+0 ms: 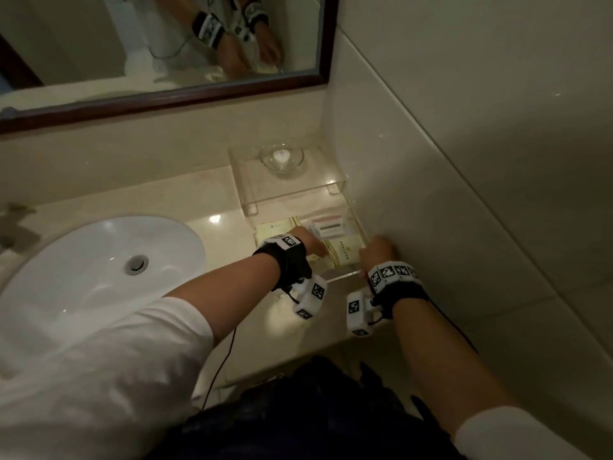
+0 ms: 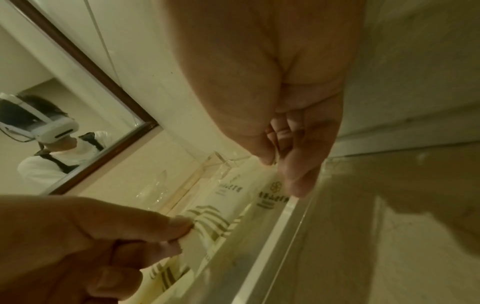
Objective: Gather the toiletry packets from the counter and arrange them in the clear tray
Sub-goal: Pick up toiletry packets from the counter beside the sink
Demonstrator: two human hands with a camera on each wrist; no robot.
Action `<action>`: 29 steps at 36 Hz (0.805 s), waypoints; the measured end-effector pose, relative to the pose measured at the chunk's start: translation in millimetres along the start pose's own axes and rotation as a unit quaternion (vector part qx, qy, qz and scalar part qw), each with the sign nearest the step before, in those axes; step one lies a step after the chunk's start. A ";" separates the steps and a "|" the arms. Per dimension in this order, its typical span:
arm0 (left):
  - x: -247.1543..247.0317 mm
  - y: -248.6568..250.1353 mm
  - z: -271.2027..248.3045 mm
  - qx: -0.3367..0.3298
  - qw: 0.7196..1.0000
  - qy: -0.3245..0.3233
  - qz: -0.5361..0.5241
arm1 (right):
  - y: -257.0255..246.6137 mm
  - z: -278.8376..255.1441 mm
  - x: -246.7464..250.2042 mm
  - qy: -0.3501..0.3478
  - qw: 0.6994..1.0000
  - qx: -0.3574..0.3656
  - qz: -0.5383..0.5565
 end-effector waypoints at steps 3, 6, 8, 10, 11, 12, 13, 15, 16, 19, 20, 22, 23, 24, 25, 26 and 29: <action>-4.9 0.6 5.2 0.008 1.000 0.002 0.022 | 2.8 1.7 -3.1 -0.007 1.000 -0.011 -0.007; -6.7 4.6 2.1 0.007 0.999 0.003 0.051 | 3.9 5.7 -4.4 -0.005 1.000 -0.010 -0.028; -8.5 6.3 3.1 0.000 0.996 0.011 0.085 | 1.0 7.0 -3.6 -0.003 0.999 -0.001 -0.047; -8.9 6.7 5.9 -0.008 0.994 0.024 0.106 | 1.0 4.6 0.0 0.004 0.998 -0.007 -0.059; -9.5 6.4 6.7 -0.005 0.993 0.027 0.112 | -0.1 5.1 0.9 0.009 0.998 -0.002 -0.066; -10.3 6.3 8.4 -0.008 0.993 0.033 0.113 | -1.8 6.2 -1.0 0.003 0.997 0.003 -0.071; -10.7 5.4 9.3 -0.003 0.993 0.037 0.116 | -2.6 5.2 -1.4 0.002 0.997 0.006 -0.076; -10.8 6.2 6.6 -0.001 0.992 0.041 0.122 | -2.6 6.2 -1.7 0.010 0.996 0.001 -0.091; -10.9 7.3 7.7 -0.007 0.992 0.047 0.120 | -2.4 6.2 -1.8 0.012 0.995 -0.001 -0.099; -9.2 8.0 4.8 -0.013 0.991 0.053 0.125 | -3.6 5.5 -1.2 0.016 0.996 -0.004 -0.088; -8.6 7.3 5.8 -0.015 0.990 0.055 0.129 | -3.7 6.2 -1.4 0.016 0.996 -0.005 -0.087; -7.1 6.2 8.9 -0.014 0.990 0.053 0.133 | -2.6 6.0 -1.6 0.016 0.996 -0.011 -0.087; -5.5 4.7 9.8 -0.010 0.991 0.050 0.123 | -3.1 5.8 -1.4 0.017 0.996 -0.012 -0.085; -4.3 4.1 9.6 -0.009 0.992 0.046 0.119 | -3.0 5.4 -1.7 0.017 0.996 -0.015 -0.082; -3.3 4.0 9.2 -0.011 0.993 0.043 0.113 | -3.3 4.7 -1.8 0.019 0.997 -0.017 -0.076; -2.2 3.8 11.0 -0.011 0.993 0.043 0.113 | -3.1 4.3 -2.3 0.020 0.997 -0.019 -0.072; 0.3 2.8 13.6 -0.018 0.993 0.051 0.102 | -2.3 2.8 -2.3 0.026 0.998 -0.022 -0.055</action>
Point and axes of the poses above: each hand's wrist, its own z-axis towards the middle knuckle, its own x-axis out of the back of the hand, y = z × x, the point moved 9 cm from there along z, towards the middle knuckle, and after that the axes turned 9 degrees about x, right-handed, at the moved point
